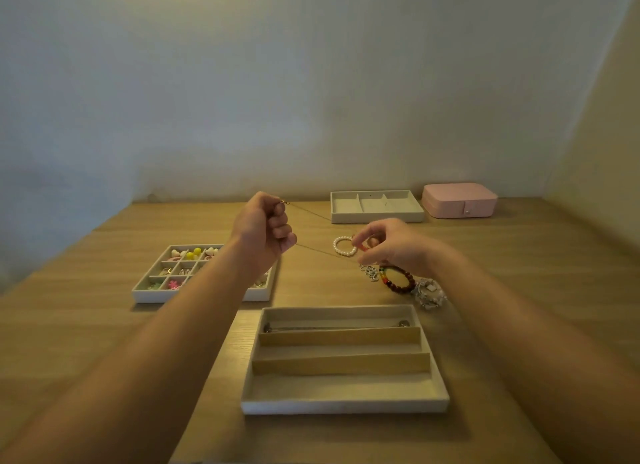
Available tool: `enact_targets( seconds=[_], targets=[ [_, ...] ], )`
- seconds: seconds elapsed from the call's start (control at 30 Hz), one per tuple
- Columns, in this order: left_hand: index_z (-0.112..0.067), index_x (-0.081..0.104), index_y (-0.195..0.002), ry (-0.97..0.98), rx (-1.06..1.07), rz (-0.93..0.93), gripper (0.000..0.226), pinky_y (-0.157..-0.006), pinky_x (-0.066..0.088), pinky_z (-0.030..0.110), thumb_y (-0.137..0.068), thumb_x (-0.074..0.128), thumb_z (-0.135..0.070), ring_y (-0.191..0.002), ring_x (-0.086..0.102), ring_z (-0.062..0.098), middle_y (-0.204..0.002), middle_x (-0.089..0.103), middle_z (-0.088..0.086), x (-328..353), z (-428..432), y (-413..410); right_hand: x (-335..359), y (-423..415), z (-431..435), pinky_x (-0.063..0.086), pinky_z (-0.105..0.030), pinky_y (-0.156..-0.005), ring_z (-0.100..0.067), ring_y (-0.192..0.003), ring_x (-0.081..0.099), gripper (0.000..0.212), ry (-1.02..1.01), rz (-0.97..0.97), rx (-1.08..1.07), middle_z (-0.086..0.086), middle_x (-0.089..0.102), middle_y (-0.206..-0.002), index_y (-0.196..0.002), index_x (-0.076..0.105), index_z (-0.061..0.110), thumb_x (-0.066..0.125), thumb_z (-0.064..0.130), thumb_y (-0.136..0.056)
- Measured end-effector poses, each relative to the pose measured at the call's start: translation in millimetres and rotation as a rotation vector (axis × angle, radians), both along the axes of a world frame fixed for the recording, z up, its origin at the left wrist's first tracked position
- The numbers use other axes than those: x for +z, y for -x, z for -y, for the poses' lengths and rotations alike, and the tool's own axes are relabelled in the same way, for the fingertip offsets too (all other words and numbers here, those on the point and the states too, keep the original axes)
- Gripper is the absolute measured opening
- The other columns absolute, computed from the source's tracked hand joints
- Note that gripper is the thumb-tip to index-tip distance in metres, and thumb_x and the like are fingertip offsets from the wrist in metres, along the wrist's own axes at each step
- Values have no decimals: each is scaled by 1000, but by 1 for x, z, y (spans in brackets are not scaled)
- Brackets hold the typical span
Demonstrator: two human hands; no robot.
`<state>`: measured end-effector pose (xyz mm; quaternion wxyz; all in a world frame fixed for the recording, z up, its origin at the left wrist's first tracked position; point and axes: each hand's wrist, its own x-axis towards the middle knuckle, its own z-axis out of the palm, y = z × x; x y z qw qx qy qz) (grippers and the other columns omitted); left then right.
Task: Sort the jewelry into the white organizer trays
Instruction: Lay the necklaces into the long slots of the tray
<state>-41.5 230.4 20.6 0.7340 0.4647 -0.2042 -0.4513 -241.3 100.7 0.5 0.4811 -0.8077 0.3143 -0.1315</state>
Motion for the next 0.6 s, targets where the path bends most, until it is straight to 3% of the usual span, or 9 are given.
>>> enact_targets(
  seconds=[0.07, 0.2, 0.33, 0.43, 0.53, 0.6],
  targets=[
    [-17, 44, -63, 31, -19, -22, 31, -44, 39, 20, -94, 43, -20, -42, 26, 12, -51, 27, -4, 8, -3, 2, 1, 3, -5, 55, -26, -85, -18, -101, 61, 24, -16, -84, 75, -3, 60, -113, -112, 70, 14, 72, 5, -90],
    [-17, 50, -68, 90, -102, -12, 31, -45, 43, 20, -98, 43, -22, -42, 29, 11, -51, 29, -6, 23, -6, 14, -2, 6, -12, 55, -29, -83, -18, -95, 59, 21, -82, -48, 103, -2, 59, -106, -109, 71, 15, 69, 3, -92],
    [-17, 53, -71, 107, -150, 7, 27, -38, 29, 18, -97, 45, -23, -40, 23, 8, -51, 24, -8, 36, -10, 22, -7, 7, -13, 59, -32, -78, -23, -89, 58, 32, -259, 140, -7, -11, 54, -100, -110, 69, 10, 71, -9, -85],
    [-15, 58, -77, 88, -170, 74, 25, -36, 19, 18, -98, 47, -23, -38, 21, 6, -50, 23, -9, 42, -13, 28, -9, 9, -18, 51, -30, -66, -20, -74, 52, 34, -359, 265, -68, -13, 49, -90, -110, 67, 6, 68, -15, -84],
    [-14, 61, -83, 76, -146, 113, 24, -35, 17, 18, -100, 48, -24, -38, 20, 5, -49, 25, -10, 47, -18, 34, -8, 13, -25, 51, -28, -61, -21, -73, 52, 38, -430, 306, -80, -14, 53, -99, -113, 67, 7, 63, -18, -84],
    [-13, 65, -88, 67, -110, 124, 23, -36, 16, 18, -101, 49, -24, -40, 19, 6, -50, 24, -9, 49, -21, 35, -10, 17, -27, 54, -28, -66, -21, -77, 55, 42, -474, 328, -55, -14, 54, -102, -118, 67, 8, 64, -18, -85]
  ],
)
